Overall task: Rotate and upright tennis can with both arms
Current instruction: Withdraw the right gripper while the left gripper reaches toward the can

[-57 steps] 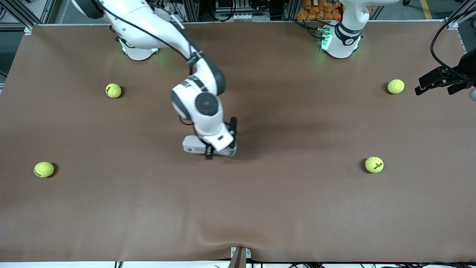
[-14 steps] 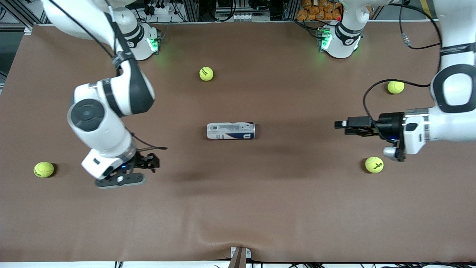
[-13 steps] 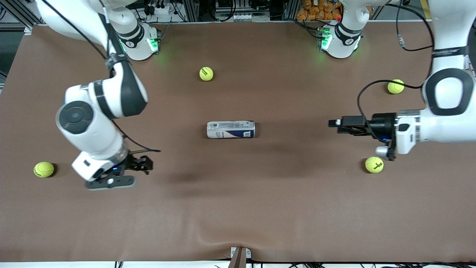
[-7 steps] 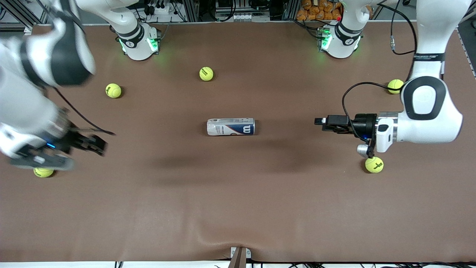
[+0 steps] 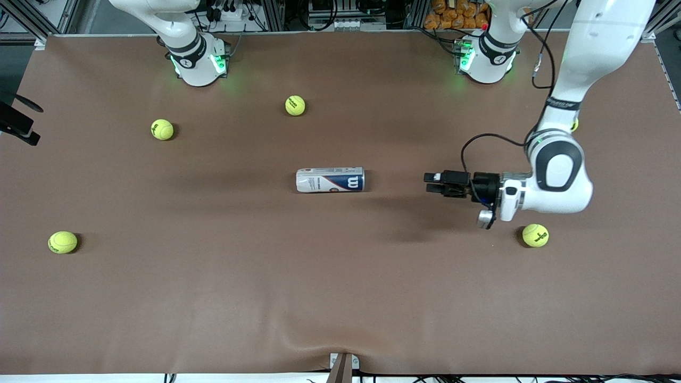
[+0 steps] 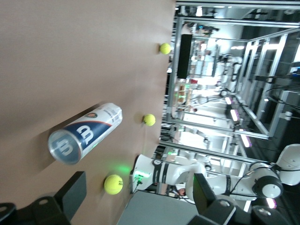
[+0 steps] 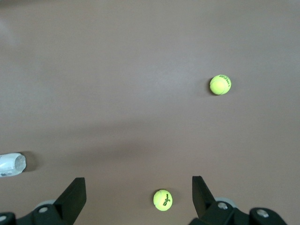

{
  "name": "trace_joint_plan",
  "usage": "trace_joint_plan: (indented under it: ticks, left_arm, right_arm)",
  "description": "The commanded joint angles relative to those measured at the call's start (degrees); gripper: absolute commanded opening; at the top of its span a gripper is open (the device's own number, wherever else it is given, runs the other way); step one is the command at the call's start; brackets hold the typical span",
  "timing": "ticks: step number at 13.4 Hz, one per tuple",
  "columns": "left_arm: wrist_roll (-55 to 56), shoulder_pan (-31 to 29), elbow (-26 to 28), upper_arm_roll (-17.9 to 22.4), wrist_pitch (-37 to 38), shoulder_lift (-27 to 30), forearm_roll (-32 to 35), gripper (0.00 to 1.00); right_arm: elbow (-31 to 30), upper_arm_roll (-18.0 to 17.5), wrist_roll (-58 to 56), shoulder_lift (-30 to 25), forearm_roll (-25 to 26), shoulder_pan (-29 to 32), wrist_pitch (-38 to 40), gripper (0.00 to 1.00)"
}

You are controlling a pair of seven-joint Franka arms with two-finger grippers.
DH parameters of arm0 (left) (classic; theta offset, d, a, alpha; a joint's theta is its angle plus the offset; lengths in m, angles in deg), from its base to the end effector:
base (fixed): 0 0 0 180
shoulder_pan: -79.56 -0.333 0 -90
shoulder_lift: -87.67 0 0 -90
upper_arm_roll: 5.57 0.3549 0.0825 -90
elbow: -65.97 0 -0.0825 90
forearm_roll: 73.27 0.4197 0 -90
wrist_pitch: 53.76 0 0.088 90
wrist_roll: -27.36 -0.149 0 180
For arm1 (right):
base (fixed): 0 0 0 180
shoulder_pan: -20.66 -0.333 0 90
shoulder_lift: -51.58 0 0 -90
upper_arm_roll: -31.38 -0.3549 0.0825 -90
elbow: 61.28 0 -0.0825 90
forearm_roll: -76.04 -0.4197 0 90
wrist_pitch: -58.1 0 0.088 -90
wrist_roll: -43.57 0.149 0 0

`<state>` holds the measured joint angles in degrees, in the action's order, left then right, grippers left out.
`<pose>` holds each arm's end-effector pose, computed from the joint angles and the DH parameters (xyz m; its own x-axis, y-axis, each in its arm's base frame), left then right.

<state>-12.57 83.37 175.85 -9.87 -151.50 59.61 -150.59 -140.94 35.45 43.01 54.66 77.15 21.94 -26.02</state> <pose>0.6085 -0.2177 0.2569 0.9763 -0.1754 -0.1268 0.0842 -0.2318 0.9691 0.5961 -0.0575 0.6711 0.9961 -0.0853 0.0240 -0.0858 -0.9960 0.0233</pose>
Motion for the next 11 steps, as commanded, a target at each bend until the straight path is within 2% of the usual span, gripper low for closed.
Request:
trace_joint_plan:
  ticks: [1,3,6,8,11]
  left_arm:
    - [-2.17,0.83,-0.1,-1.24,-1.22,-1.99,-2.75,1.0]
    - [-3.75,1.28,2.26,-1.41,-3.85,-2.35,-3.62,1.0]
    - [-4.54,2.33,3.85,-1.41,-4.21,-4.1,-6.61,1.0]
    - [-5.51,4.35,3.94,-1.41,-5.96,-5.94,-9.5,1.0]
    - [-9.03,10.31,3.86,-1.41,-9.91,-8.67,-19.51,1.0]
  right_arm:
    - [-2.6,-1.44,-2.86,-0.44,-1.29,1.27,0.54,1.0]
    - [-4.62,-1.79,-2.78,-0.97,-1.28,2.05,0.63,1.0]
    - [-7.53,-8.54,2.64,-2.64,-1.2,4.34,0.19,1.0]
    - [-7.44,-8.65,3.37,-3.69,-1.28,4.34,0.63,1.0]
    - [-6.57,-6.9,3.02,-3.87,-1.63,4.43,0.37,1.0]
